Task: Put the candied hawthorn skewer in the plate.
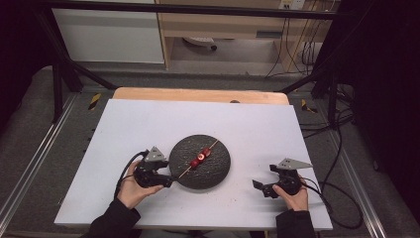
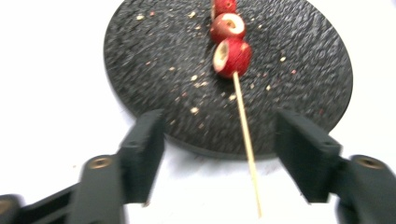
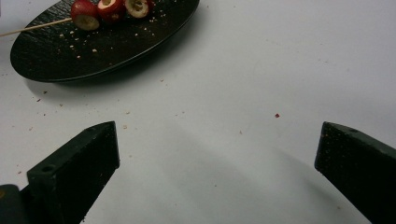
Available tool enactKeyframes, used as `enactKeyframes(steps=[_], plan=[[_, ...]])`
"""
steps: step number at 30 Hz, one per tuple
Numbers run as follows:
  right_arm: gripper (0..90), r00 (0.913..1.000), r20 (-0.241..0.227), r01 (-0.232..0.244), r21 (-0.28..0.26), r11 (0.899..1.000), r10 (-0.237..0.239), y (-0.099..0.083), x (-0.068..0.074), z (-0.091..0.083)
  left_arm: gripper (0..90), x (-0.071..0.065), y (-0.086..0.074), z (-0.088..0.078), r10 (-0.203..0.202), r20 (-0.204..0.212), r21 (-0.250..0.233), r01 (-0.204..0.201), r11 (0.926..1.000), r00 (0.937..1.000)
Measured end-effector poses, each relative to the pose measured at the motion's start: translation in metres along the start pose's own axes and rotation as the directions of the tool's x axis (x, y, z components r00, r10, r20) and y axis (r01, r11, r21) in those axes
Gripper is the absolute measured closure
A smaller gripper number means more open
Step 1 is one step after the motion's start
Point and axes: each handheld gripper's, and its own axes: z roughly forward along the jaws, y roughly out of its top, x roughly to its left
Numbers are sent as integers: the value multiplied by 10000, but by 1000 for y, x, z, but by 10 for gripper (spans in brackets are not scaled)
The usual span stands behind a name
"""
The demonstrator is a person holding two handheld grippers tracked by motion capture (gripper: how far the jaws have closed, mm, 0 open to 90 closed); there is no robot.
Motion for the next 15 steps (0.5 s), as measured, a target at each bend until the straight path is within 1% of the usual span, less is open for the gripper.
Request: enactKeyframes(steps=[2, 4, 6, 7, 9, 10, 13, 15], plan=[[5, 10000, 5, -7, 25, 10000, 7, 0, 0, 0, 214, 5, -6, -5, 25, -11, -9, -25, 10000, 10000], [5, 10000, 4, 11, 20, 10000, -11, 0, 0, 0, 155, 10, -12, -9, -65, -79, -61, 65, 10000, 9999], [5, 10000, 20, -2, 6, 10000, 2, 0, 0, 0, 116, 17, -19, -14, -186, -202, -98, 184, 9998, 9996], [5, 10000, 19, -7, 35, 10000, 7, 0, 0, 0, 97, 19, -22, -16, -283, -281, -191, 278, 9994, 9992], [5, 10000, 24, -14, 70, 10000, 14, 0, 0, 0, 77, 23, -28, -20, -403, -527, -280, 389, 9989, 9978], [5, 10000, 22, -7, 74, 10000, 7, 0, 0, 0, 69, 25, -32, -22, -352, -626, -305, 333, 9990, 9974], [5, 10000, 60, 54, 75, 10000, -54, 0, 0, 1, 52, 30, -44, -28, -356, -739, -493, 320, 9983, 9966], [5, 9999, 78, 81, 115, 9999, -82, -1, 0, 1, 50, 33, -52, -31, -409, -739, -688, 358, 9970, 9964]])
